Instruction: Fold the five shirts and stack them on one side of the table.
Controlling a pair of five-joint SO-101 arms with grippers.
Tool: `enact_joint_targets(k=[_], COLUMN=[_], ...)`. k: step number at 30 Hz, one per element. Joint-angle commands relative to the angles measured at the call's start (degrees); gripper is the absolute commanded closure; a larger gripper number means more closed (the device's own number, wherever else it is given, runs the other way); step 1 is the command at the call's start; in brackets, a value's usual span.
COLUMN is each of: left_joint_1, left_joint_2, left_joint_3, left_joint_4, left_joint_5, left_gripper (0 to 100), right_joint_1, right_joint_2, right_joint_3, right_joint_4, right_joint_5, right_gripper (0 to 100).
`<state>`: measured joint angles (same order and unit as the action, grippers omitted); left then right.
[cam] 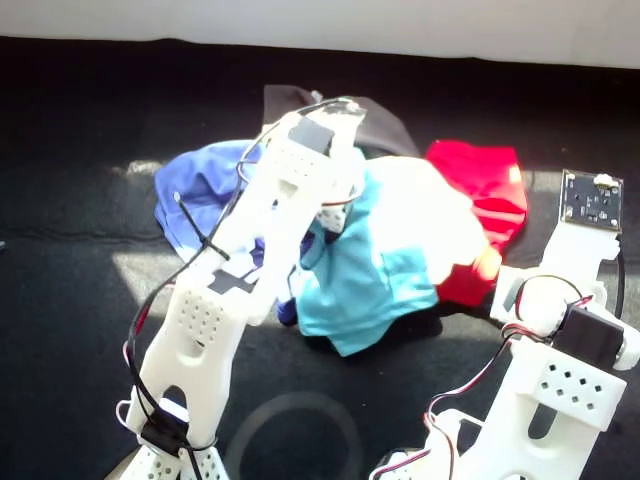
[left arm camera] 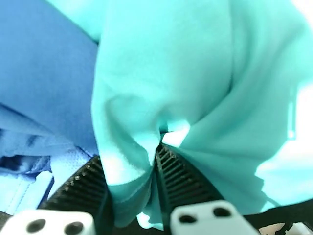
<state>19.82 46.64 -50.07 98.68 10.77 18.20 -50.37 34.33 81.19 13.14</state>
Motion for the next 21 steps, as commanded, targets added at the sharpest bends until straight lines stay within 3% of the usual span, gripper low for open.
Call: enact_joint_targets(k=[1, 11, 13, 21], left_joint_1=[-3.3, -16.57, -20.79, -51.91], left_joint_2=[-0.31, -17.45, -22.37, -33.45], left_joint_3=[-2.33, 4.26, 6.9, 9.19], left_joint_4=[2.2, 2.37, 2.2, 1.23], left_joint_5=[-0.09, -0.35, -3.6, -11.6], left_gripper=[99, 99, 99, 99], right_joint_1=[0.31, 0.31, 0.31, 0.31], right_joint_2=[-0.4, -0.4, -0.4, -0.4], right_joint_3=[-2.33, -2.33, -2.33, -2.33], right_joint_4=[0.04, -0.31, -0.31, -0.31], right_joint_5=[0.62, 0.62, 0.62, 0.53], right_gripper=[77.9, 77.9, 77.9, 77.9])
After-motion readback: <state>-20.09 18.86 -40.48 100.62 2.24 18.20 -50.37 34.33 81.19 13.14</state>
